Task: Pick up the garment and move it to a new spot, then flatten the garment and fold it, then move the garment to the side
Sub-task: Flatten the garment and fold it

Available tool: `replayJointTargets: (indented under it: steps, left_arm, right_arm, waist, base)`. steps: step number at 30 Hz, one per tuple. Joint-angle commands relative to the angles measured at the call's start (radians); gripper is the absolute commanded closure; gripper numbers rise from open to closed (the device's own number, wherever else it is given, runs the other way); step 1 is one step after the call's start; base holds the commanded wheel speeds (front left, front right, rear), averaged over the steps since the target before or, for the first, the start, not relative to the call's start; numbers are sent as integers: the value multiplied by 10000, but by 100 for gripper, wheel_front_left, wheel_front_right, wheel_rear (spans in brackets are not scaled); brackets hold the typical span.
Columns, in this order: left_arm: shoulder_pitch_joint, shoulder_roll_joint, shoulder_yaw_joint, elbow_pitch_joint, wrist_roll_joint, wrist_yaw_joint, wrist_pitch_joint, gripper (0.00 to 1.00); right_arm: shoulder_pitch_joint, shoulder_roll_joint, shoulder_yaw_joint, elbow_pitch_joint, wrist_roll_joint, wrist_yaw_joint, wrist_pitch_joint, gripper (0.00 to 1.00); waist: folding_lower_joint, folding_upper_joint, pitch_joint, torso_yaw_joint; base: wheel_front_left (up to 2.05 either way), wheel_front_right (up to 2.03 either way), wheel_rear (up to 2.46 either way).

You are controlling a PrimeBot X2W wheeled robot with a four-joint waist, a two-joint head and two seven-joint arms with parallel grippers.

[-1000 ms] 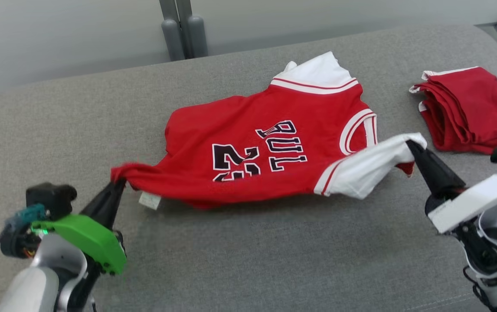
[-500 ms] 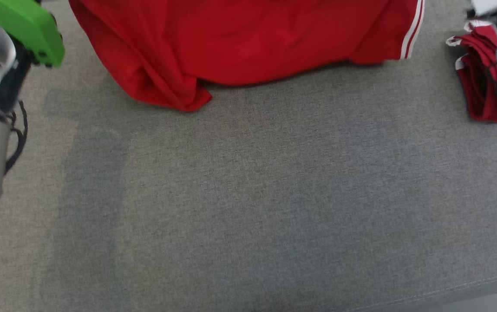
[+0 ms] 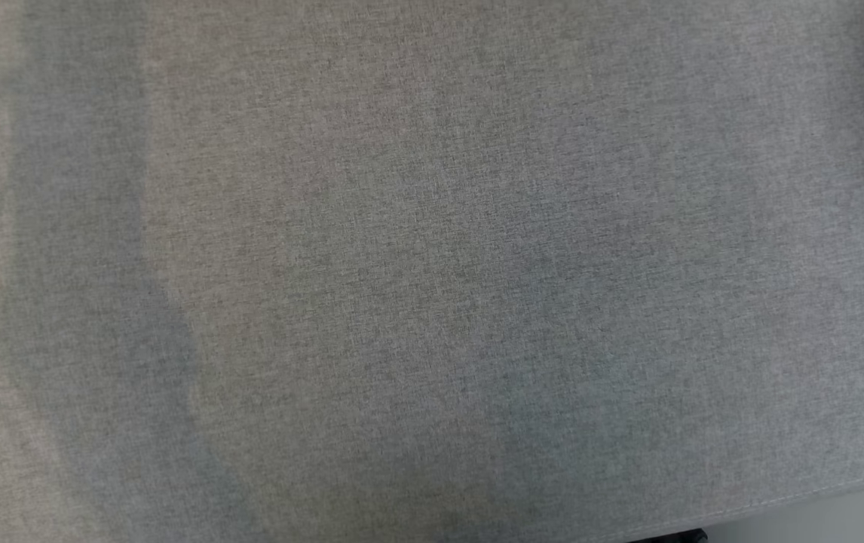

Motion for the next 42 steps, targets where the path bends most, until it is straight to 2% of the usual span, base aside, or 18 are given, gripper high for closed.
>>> replayJointTargets:
  steps: [1,7,14,17,23,26,31,37,42]
  left_arm:
    - [-241,-56,-6,199,-189,18,-144,100]
    - [-240,-210,-660,926,-931,16,-490,100]
    - [1411,84,-2001,750,-2154,16,-673,100]
    - [2407,448,-2643,362,-2767,16,-584,100]
    - [4522,1326,-3729,-809,-4064,16,-261,100]
    - [5653,1913,-4272,-1536,-4660,16,274,100]
    - [7295,2689,-4567,-2570,-5670,26,1273,100]
    - [9241,3847,-4790,-4640,-6577,666,2268,100]
    - [10901,5046,-4902,-7099,-7398,1703,2763,100]
  right_arm:
    - [-221,35,126,46,167,5,-99,100]
    - [-155,76,1333,-179,532,5,-87,100]
    - [1193,-494,2988,-688,1002,5,217,100]
    - [2014,-755,3557,-1123,1363,5,313,100]
    - [4062,-1745,4825,-2212,2035,5,747,100]
    - [5172,-2292,5510,-2635,2424,5,1314,100]
    - [6585,-3031,6409,-3077,2958,5,2297,100]
    - [8054,-3944,7203,-3999,3596,5,3259,100]
    - [9069,-4860,7644,-5022,4263,5,4143,100]
  waist:
    - [-3,0,105,-57]
    - [-3,0,70,-84]
    - [-3,0,-375,-29]
    - [-3,0,-795,-67]
    - [-3,0,-2057,-125]
    - [-3,0,-2834,-144]
    - [-3,0,-3854,-175]
    - [-3,0,-4713,-167]
    - [-3,0,-5085,-191]
  base:
    - [0,0,0]
    - [0,0,0]
    - [0,0,0]
    - [0,0,0]
    - [0,0,0]
    - [0,0,0]
    - [0,0,0]
    - [0,0,0]
    - [0,0,0]
